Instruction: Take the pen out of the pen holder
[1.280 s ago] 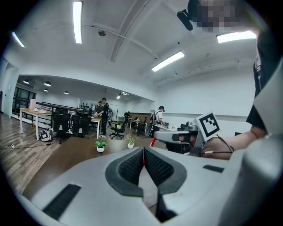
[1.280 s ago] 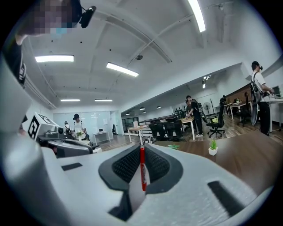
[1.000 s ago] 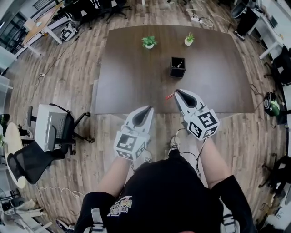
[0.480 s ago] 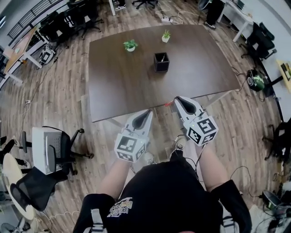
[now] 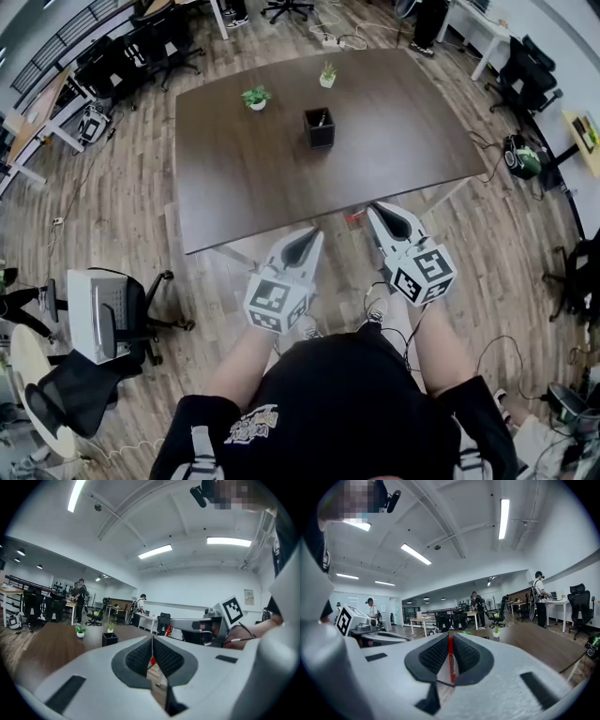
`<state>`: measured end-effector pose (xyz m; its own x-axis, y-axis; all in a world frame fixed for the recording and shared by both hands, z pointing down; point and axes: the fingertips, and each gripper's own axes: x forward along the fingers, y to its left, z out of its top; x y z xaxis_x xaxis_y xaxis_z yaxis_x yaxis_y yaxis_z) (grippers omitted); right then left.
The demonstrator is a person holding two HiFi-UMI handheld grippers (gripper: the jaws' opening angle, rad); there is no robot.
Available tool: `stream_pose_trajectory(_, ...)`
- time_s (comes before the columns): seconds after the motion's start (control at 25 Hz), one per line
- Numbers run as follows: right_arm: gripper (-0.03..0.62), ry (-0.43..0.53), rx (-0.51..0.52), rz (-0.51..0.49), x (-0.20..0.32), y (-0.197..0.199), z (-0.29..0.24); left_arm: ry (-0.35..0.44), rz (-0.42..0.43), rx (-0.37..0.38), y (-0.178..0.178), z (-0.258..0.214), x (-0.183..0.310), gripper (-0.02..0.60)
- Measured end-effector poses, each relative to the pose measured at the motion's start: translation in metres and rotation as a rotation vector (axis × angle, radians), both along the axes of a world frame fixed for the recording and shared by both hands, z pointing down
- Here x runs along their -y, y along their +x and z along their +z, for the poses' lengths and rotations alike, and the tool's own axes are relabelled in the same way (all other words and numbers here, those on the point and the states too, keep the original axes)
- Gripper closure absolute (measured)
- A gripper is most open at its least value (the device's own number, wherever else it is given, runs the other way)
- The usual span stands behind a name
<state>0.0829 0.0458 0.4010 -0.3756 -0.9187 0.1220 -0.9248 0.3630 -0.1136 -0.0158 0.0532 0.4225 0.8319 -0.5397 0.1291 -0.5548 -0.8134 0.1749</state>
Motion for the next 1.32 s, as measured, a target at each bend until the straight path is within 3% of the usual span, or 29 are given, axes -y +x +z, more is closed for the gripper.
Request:
stream_pose_trajectory(0.48,0.56,-0.003,0.0,-0.007,-0.008,-0.001,0.003,0.002,0.0,0.002,0.001,0.0,-0.005,0.574)
stream_pose_trajectory(1.32,0.56,0.007,0.008,0.003,-0.008,-0.03,0.004,0.013,0.025,0.021,-0.026,0.003,-0.008,0.573)
